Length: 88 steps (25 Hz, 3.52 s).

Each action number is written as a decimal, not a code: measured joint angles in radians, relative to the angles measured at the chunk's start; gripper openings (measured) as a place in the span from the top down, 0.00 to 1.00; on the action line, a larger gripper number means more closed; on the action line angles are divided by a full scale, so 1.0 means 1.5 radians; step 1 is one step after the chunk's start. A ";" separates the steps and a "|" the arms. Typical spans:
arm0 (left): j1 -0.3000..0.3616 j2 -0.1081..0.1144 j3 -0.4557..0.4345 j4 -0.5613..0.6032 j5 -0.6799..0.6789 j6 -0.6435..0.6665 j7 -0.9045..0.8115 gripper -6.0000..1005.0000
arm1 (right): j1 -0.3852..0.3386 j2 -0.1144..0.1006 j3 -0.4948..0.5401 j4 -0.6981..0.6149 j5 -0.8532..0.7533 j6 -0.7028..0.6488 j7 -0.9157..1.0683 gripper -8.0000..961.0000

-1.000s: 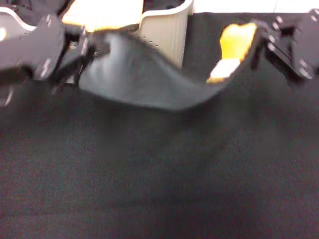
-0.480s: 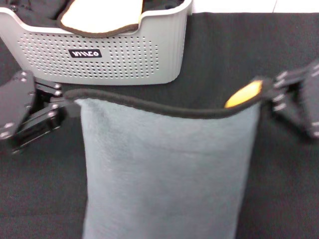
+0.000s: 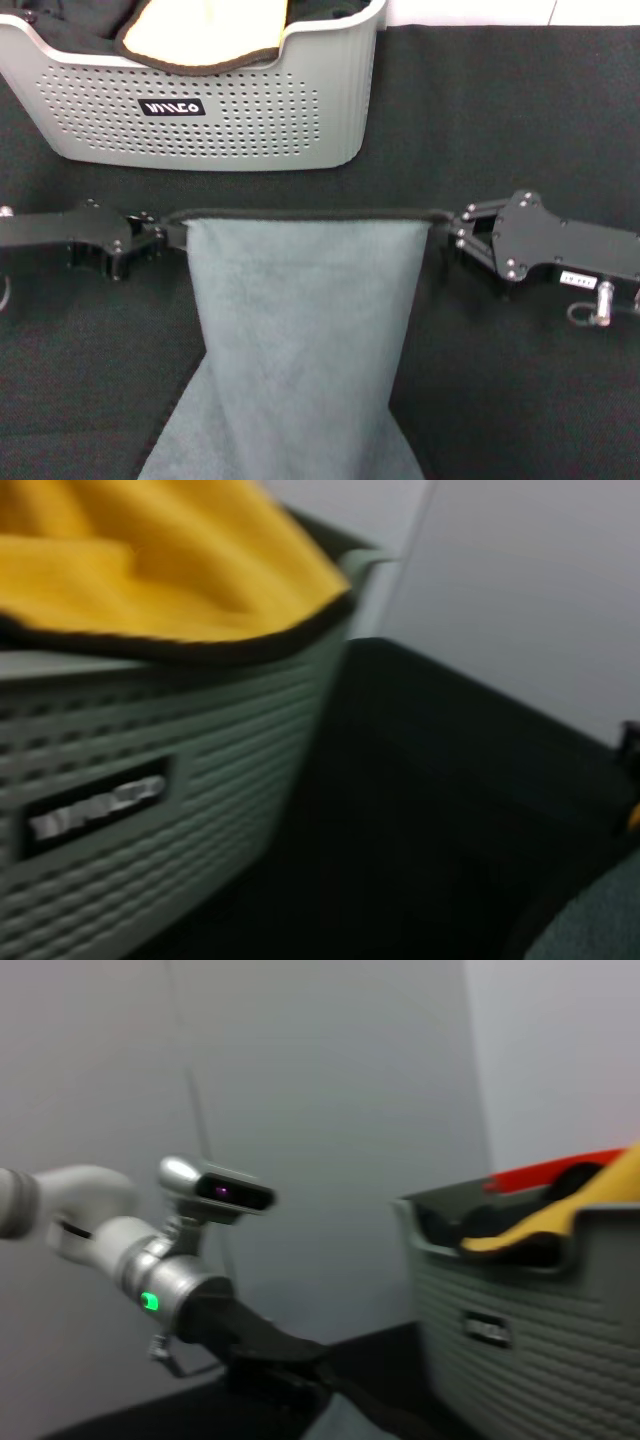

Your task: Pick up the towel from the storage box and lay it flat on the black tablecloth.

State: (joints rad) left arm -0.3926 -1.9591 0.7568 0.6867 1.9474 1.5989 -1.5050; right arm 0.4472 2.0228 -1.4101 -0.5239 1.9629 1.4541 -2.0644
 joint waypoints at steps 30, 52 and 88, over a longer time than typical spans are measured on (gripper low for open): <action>-0.063 -0.023 0.001 -0.004 0.028 -0.213 -0.031 0.97 | 0.128 -0.002 0.032 -0.031 -0.146 -0.263 0.045 0.92; -0.080 -0.068 0.003 -0.034 0.056 -0.299 0.000 0.97 | 0.123 0.003 0.002 -0.018 -0.143 -0.320 0.052 0.92; -0.041 -0.010 -0.005 -0.036 -0.145 0.030 0.153 0.47 | 0.027 -0.002 0.007 -0.145 -0.130 -0.278 0.074 0.22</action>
State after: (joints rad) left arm -0.4535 -1.9744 0.7490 0.6332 1.7302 1.6437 -1.2752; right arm 0.4880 2.0202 -1.3991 -0.7419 1.7679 1.0374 -1.9528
